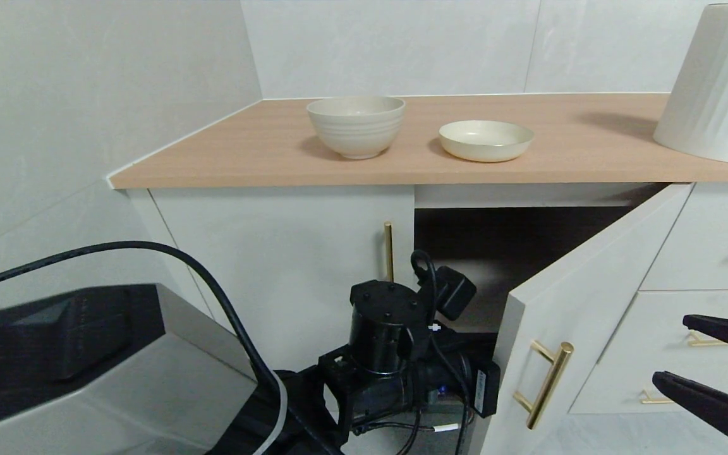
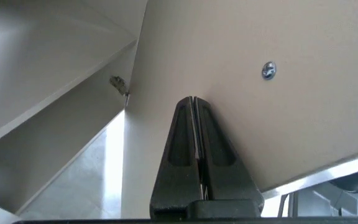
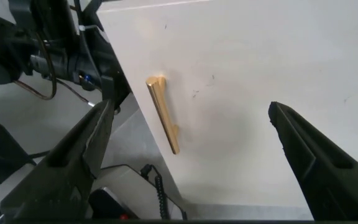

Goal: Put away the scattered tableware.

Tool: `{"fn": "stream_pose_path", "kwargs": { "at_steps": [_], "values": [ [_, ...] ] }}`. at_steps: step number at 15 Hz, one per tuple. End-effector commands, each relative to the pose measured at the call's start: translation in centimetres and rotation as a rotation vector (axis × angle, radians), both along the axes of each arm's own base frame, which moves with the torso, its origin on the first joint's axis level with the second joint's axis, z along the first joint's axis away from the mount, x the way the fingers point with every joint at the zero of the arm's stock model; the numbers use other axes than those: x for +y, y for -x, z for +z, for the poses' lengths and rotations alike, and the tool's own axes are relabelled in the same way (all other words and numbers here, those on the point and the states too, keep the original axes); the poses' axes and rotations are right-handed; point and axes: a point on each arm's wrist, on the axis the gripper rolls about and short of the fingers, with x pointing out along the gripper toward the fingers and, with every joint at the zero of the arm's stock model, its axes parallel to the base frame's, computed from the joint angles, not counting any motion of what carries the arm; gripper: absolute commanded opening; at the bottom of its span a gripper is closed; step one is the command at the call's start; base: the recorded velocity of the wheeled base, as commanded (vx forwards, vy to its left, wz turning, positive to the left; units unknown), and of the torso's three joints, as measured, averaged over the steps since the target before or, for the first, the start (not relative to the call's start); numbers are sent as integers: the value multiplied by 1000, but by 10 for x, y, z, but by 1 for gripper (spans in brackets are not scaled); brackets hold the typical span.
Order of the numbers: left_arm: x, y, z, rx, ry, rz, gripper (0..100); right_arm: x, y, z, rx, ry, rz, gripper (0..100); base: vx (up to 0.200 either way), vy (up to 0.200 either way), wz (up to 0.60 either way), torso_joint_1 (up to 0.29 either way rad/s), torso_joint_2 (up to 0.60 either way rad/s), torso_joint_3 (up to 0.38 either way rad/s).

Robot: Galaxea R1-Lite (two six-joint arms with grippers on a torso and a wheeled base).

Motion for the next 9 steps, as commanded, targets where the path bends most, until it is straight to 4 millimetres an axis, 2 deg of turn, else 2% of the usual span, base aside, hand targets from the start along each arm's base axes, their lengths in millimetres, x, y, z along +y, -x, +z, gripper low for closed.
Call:
{"fn": "stream_pose_path", "kwargs": {
  "at_steps": [1,3,9],
  "values": [
    [-1,-1,-2,5,-6,-1,0,0,0,1,-6,-3,-1,100,-200,0,0,12,2,-2],
    [-5,-4,-1,6,-5,0,0,-1,1,2,-11,-5,-1,100,-200,0,0,12,5,0],
    [-22,-17,-1,41,-21,4,0,-4,8,9,-50,-27,-1,100,0,0,0,0,0,0]
  ]
}}
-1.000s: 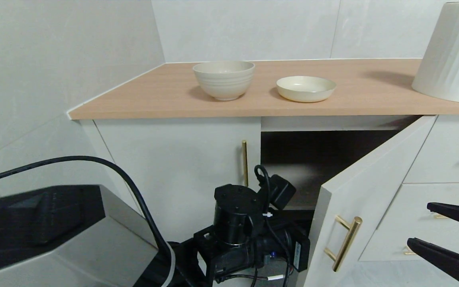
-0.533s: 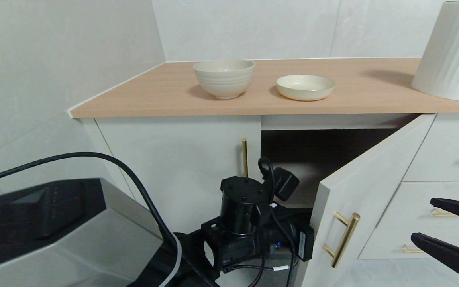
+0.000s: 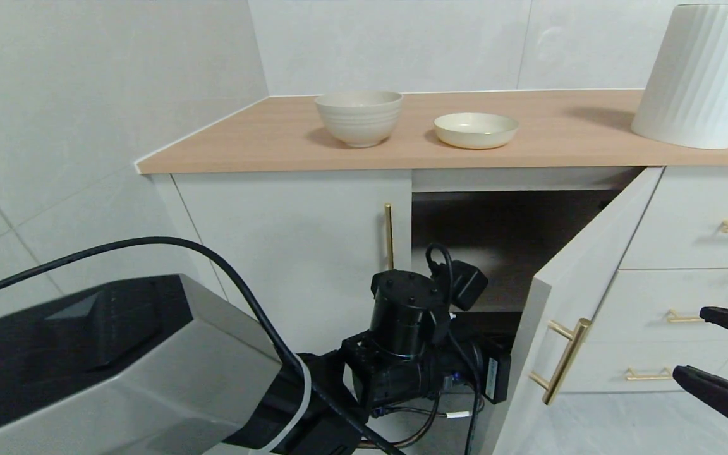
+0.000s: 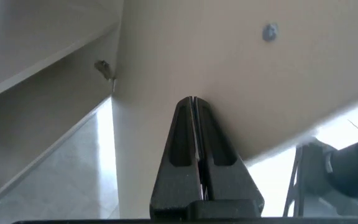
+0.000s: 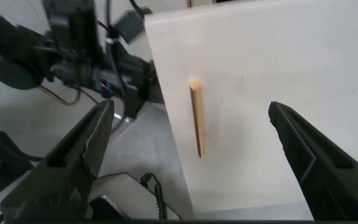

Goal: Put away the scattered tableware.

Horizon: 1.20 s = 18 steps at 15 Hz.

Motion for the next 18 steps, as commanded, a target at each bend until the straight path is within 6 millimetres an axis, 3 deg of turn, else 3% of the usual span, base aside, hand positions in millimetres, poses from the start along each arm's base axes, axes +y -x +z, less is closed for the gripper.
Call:
{"fn": "stream_pose_path", "kwargs": {
  "at_steps": [1,3,5,6,8,10,12,14,16,18],
  "values": [
    [-8,-2,2,8,13,-3,0,0,1,5,-20,-12,0,100,0,0,0,0,0,0],
    [-14,1,6,4,17,-17,0,0,0,14,-29,-47,-2,100,0,0,0,0,0,0],
    [-34,26,18,-16,47,-86,0,-1,2,45,-87,-146,2,100,0,0,0,0,0,0],
    [-47,53,29,-26,64,-158,0,-4,8,59,-114,-203,7,100,0,0,0,0,0,0],
    [-63,105,37,-28,70,-271,0,-8,16,65,-140,-235,21,100,0,0,0,0,0,0],
    [-59,108,38,-45,73,-208,0,-9,18,65,-141,-237,25,100,0,0,0,0,0,0],
    [-27,68,47,-62,74,-38,0,-7,15,61,-101,-216,31,100,0,0,0,0,0,0],
    [24,28,51,-52,56,94,0,1,2,54,-31,-184,63,100,0,0,0,0,0,0],
    [61,11,55,-50,48,184,0,9,-13,49,21,-159,61,100,0,0,0,0,0,0],
    [128,7,75,-74,57,338,0,23,-42,51,88,-126,54,100,0,0,0,0,0,0]
  ]
}}
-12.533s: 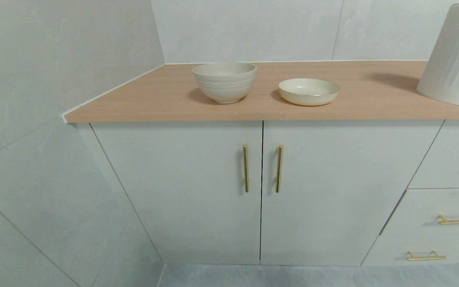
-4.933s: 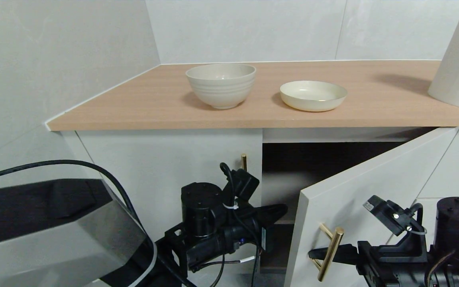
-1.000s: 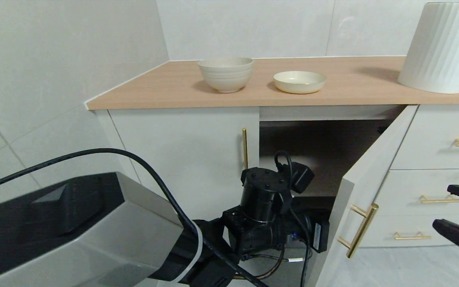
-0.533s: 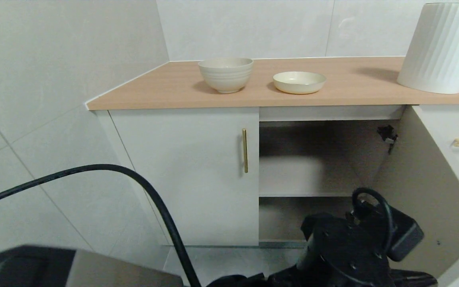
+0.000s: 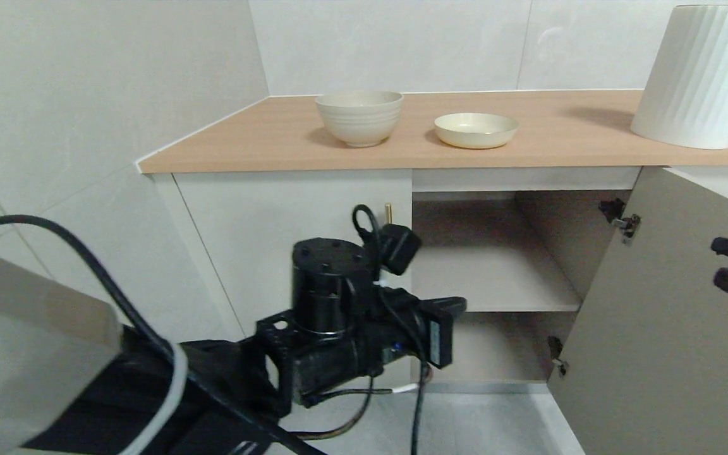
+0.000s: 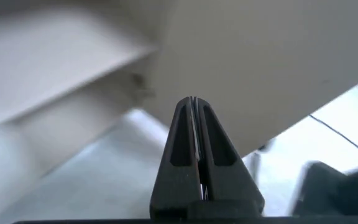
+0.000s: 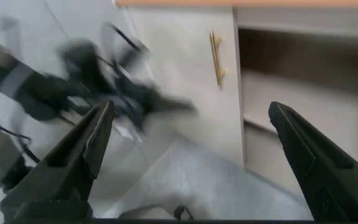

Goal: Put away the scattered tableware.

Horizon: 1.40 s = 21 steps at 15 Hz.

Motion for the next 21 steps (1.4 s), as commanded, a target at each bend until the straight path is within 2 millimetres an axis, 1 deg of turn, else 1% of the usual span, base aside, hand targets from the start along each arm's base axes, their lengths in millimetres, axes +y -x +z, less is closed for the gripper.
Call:
{"fn": "stream_pose_path", "kwargs": {
  "at_steps": [1,2,3,4,5,6,7,8,9,11,14,15,19,21],
  "values": [
    [86,7,38,-59,40,183,0,22,-43,0,90,49,0,100,0,0,0,0,0,0],
    [107,10,49,-85,49,237,0,27,-53,4,96,51,0,100,0,0,0,0,0,0],
    [135,15,62,-77,32,316,0,33,-67,6,105,58,-4,100,0,0,0,0,0,0],
    [144,20,67,-66,17,335,0,36,-72,7,107,61,-4,100,0,0,0,0,0,0],
    [161,34,80,-35,-20,374,0,41,-81,12,103,59,-4,100,0,0,0,0,0,0],
    [167,40,84,-14,-35,387,0,43,-85,11,110,62,-6,100,0,0,0,0,0,0],
    [178,50,88,40,-65,410,100,44,-88,6,130,71,-6,100,0,0,0,0,0,0],
    [182,51,87,54,-69,427,100,45,-90,4,138,77,-7,100,0,0,0,0,0,0],
    [191,48,90,52,-60,450,100,43,-94,3,144,80,-36,100,0,0,0,0,0,0],
    [191,48,100,35,-31,450,100,40,-92,6,133,74,-48,100,0,0,0,0,0,0],
    [194,56,111,0,-11,452,100,36,-84,10,137,76,-44,100,0,0,0,0,0,0],
    [195,59,112,4,-15,451,100,36,-83,11,139,77,-44,100,0,0,0,0,0,0],
    [193,58,111,28,-29,442,100,37,-83,11,142,80,-38,100,0,0,0,0,0,0],
    [193,59,112,23,-25,437,100,38,-78,13,137,77,-25,100,0,0,0,0,0,0]
  ]
}}
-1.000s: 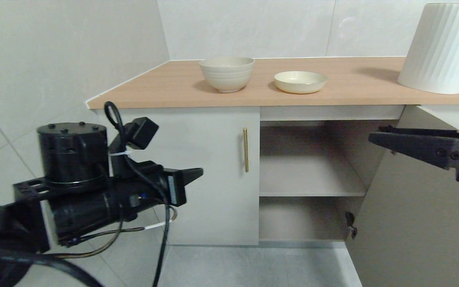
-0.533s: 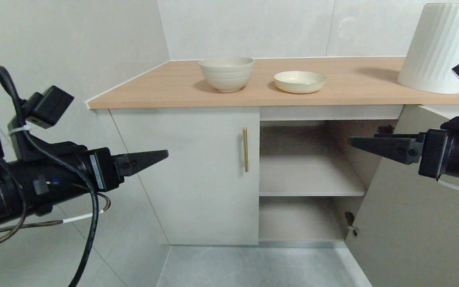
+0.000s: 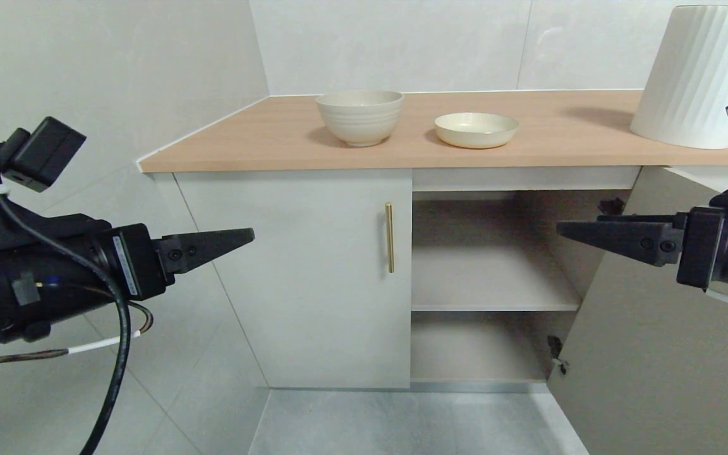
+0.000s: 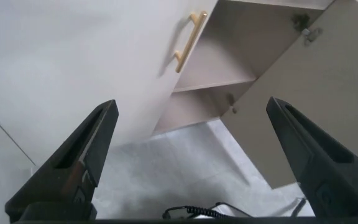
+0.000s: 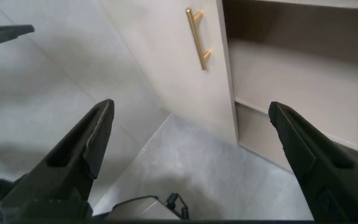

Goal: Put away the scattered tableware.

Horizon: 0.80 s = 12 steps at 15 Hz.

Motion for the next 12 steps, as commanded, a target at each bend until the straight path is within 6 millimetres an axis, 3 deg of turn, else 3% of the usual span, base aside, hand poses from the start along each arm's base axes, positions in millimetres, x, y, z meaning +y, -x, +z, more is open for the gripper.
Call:
{"fn": "stream_pose_path", "kwargs": {
  "at_steps": [1,4,12],
  "values": [
    [0,1,1,-5,2,-1,100,0,7,3,-9,-5,14,100,0,0,0,0,0,0],
    [1,5,5,-8,0,-2,100,4,20,7,-11,-7,68,100,200,0,0,-2,2,9],
    [1,3,3,0,0,-6,100,4,20,8,-13,-9,68,100,200,0,0,6,4,1]
  ]
}}
